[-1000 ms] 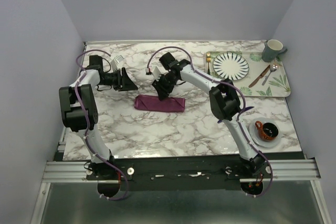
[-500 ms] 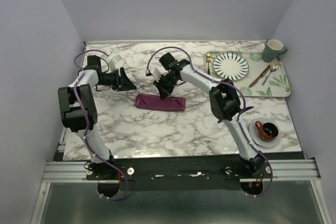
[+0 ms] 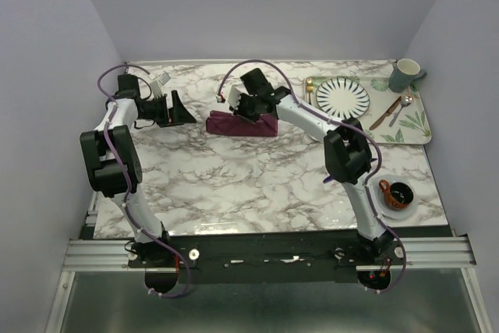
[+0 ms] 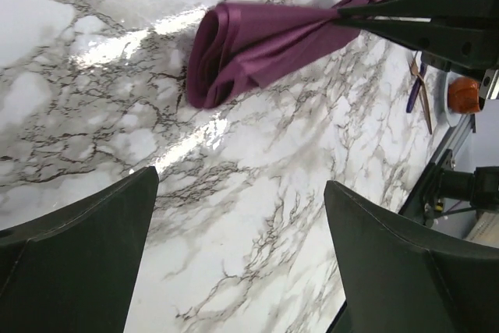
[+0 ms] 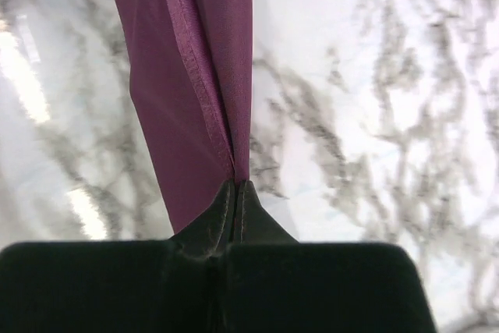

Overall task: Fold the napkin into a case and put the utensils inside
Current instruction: Turn over the smaller rectangle-folded napkin at the center of the board, then rotate the smaller rectangle-folded napkin at the center of the board.

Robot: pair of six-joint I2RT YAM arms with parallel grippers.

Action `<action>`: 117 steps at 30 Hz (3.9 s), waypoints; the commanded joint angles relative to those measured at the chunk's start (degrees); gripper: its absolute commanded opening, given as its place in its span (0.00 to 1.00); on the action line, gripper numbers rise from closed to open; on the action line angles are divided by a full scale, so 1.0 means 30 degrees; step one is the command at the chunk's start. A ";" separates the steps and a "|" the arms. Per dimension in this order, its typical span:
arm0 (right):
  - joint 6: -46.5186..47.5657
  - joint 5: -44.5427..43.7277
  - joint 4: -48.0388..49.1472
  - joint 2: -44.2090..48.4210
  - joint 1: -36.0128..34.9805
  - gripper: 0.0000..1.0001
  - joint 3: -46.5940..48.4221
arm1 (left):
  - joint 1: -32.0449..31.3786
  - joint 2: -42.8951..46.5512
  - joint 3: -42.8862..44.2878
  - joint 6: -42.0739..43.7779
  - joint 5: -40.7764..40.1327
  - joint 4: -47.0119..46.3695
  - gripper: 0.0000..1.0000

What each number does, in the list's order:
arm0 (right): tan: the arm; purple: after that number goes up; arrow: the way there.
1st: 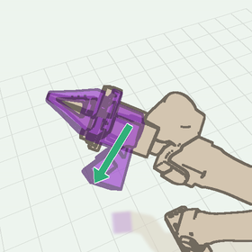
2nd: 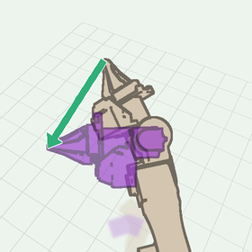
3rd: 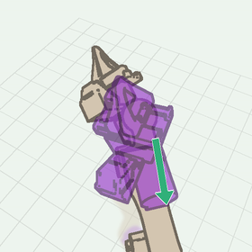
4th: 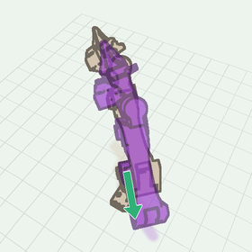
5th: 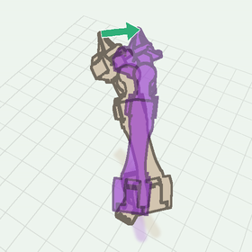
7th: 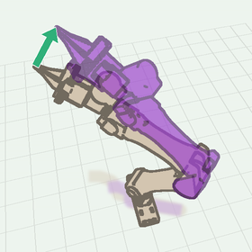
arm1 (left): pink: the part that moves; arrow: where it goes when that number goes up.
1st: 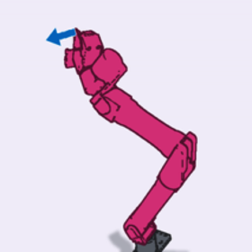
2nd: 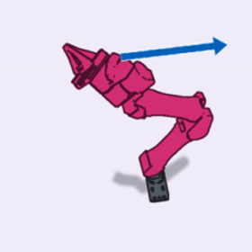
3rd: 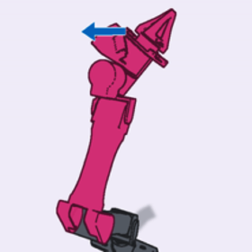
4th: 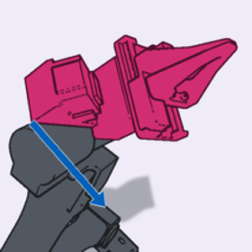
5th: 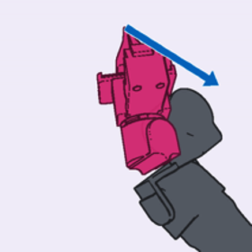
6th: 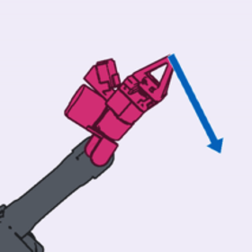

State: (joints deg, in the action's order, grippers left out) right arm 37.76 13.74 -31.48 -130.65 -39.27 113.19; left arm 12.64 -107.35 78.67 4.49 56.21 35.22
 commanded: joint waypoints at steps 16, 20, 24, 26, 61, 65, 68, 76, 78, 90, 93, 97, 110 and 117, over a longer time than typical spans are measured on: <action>0.4846 -0.9295 1.9723 0.4174 -0.3434 0.00 -1.2973 | 0.1205 0.1183 -0.0794 -0.0092 -0.1186 -0.0784 0.99; 0.5664 -1.0085 2.1270 0.4116 -0.3610 0.00 -1.3002 | 0.1264 0.1359 -0.1116 -0.0120 -0.1216 -0.0988 0.99; 0.6805 -1.0760 2.3554 0.4204 -0.3961 0.01 -1.3936 | 0.1410 0.1593 -0.1468 -0.0266 -0.1216 -0.1369 0.99; 0.7798 -1.1169 2.5570 0.4060 -0.4341 0.01 -1.4962 | 0.1585 0.1711 -0.1760 -0.0354 -0.1215 -0.1662 0.99; -0.0364 -0.9331 1.1968 0.9997 -0.8186 1.00 -1.6580 | -0.1110 0.7391 -0.2140 0.3138 -0.8130 -0.2904 0.99; -0.2998 -0.4747 0.5744 1.0913 -0.5756 1.00 -1.3889 | -0.1109 0.8888 -0.3024 0.0266 -0.8217 -0.6555 0.99; -0.4668 -0.0150 0.1464 1.0274 -0.2652 1.00 -1.0850 | -0.1284 0.7606 -0.0838 0.1454 -0.4186 -0.3170 0.99; -0.7047 0.9798 -0.5177 0.5877 0.2598 1.00 -0.5152 | -0.2836 0.6106 -0.4247 -0.4977 -0.0286 -0.4585 0.86; -0.7370 1.1704 -0.5588 0.5408 0.2601 0.96 -0.4888 | -0.3391 0.5640 -0.5391 -0.6383 0.0247 -0.5234 0.72; -0.8689 1.2560 -0.5794 0.1130 0.2658 0.52 -0.5004 | -0.3834 0.0809 -0.6948 -0.7798 -0.0773 -0.5296 0.43; -0.9099 1.2413 -0.5794 0.0253 0.2747 0.52 -0.5149 | -0.3834 -0.0334 -0.6597 -0.7095 -0.1302 -0.4593 0.42; -0.9480 1.2881 -0.5794 -0.0365 0.2747 0.52 -0.5911 | -0.3834 -0.1451 -0.6099 -0.6596 -0.1917 -0.4359 0.42; -0.8017 1.2157 -0.7610 0.3089 0.2717 0.74 -0.3806 | -0.3834 0.1941 -0.3080 0.1602 -0.3174 0.2957 0.52; -0.6787 0.7846 -0.7083 0.1424 0.2747 0.89 -0.1141 | -0.4038 0.4229 -0.4395 0.2690 -0.7220 0.4606 0.47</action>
State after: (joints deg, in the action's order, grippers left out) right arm 14.13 47.09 -52.58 -123.57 -31.38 105.89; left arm 0.99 -96.55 67.75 7.09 43.29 42.37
